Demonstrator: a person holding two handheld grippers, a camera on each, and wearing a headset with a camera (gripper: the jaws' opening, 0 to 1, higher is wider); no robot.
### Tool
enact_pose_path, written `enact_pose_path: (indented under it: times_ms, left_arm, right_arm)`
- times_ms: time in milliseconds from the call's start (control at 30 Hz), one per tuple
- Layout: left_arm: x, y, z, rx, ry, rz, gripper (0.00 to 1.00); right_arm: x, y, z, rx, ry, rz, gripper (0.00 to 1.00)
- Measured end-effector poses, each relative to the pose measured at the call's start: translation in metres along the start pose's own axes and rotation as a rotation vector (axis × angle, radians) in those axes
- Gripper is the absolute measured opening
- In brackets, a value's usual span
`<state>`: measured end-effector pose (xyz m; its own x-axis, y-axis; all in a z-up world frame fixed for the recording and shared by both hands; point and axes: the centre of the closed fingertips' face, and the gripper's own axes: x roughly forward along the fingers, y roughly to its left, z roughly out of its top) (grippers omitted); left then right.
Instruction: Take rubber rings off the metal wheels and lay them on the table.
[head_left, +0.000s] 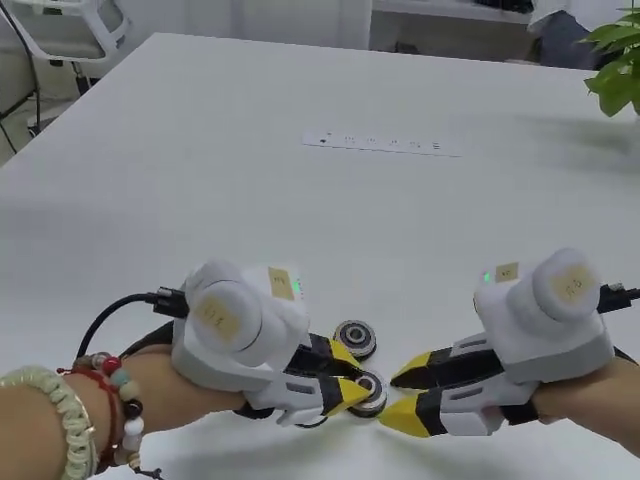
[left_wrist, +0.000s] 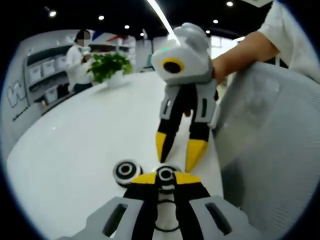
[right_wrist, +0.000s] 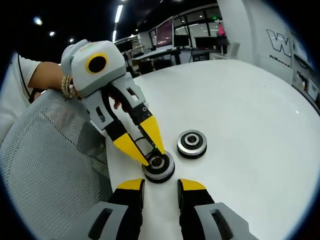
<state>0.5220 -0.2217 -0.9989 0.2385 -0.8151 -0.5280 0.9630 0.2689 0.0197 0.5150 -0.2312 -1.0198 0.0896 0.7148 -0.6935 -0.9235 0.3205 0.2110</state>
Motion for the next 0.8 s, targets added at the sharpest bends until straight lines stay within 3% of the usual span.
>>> enact_pose_path:
  times_ms: [467, 600, 633, 800]
  left_arm:
    - [0.0035, 0.0028, 0.0024, -0.032, -0.005, 0.005, 0.12]
    - [0.0055, -0.0001, -0.0007, -0.043, 0.008, -0.005, 0.2]
    - [0.0077, -0.0012, 0.0005, -0.022, 0.002, -0.013, 0.2]
    - [0.0082, 0.0004, 0.0003, -0.034, -0.002, -0.006, 0.18]
  right_arm:
    - [0.0005, 0.0017, 0.0007, -0.004, 0.001, 0.006, 0.24]
    - [0.0005, 0.0011, 0.0007, 0.0, 0.0, 0.006, 0.24]
    - [0.0006, 0.001, 0.0007, 0.0, 0.0, 0.006, 0.24]
    - [0.0006, 0.0007, 0.0009, 0.0, -0.001, 0.004, 0.23]
